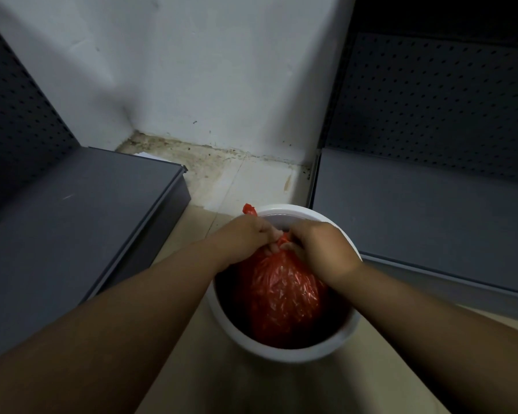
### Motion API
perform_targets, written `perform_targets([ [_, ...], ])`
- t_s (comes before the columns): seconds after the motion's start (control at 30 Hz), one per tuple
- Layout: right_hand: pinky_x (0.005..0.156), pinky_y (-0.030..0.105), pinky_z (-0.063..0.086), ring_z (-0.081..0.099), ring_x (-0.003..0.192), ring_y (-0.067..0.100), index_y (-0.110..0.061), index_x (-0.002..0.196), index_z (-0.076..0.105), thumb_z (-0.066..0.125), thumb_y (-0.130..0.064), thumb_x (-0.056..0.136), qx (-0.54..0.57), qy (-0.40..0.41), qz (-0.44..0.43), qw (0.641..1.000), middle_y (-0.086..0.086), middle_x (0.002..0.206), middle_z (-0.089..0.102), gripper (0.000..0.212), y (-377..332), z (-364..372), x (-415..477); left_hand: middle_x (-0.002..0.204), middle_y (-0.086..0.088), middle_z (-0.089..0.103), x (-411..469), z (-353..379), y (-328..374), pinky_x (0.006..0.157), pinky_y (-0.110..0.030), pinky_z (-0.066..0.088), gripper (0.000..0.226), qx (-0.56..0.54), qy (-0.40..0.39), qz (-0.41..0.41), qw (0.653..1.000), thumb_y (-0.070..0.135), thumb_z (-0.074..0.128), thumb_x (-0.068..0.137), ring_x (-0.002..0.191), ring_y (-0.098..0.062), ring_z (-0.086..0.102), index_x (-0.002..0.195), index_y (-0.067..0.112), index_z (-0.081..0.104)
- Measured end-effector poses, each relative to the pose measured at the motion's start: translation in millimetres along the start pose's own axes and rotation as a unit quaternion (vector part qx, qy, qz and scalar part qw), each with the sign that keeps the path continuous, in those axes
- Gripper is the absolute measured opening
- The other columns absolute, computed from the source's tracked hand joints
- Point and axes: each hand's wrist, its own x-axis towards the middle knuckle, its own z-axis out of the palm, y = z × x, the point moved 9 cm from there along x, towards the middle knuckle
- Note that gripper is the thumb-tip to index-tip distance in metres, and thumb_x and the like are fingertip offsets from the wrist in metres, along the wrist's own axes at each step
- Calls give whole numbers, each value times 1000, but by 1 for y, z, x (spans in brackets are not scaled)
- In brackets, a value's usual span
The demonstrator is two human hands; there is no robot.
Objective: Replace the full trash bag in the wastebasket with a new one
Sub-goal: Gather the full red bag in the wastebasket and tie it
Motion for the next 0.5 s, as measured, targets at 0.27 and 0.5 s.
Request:
perform_targets([
  [0.27,84,32,46,63,99,30,-10,93,67,59,-26,87,-68,-148,95,982,11,102,70,19,37,41,-17,106,-17,68,3,-10,-7,91,-33,47,37,256,37,12,966,31,51,93,102,-31,62,114,3,63],
  [0.5,98,27,37,50,118,21,-16,122,58,66,-36,84,23,-162,63,985,4,130,53,44,20,50,-1,104,-18,68,-3,4,24,80,-29,41,30,329,-1,69,942,23,43,97,99,-30,63,103,5,66],
])
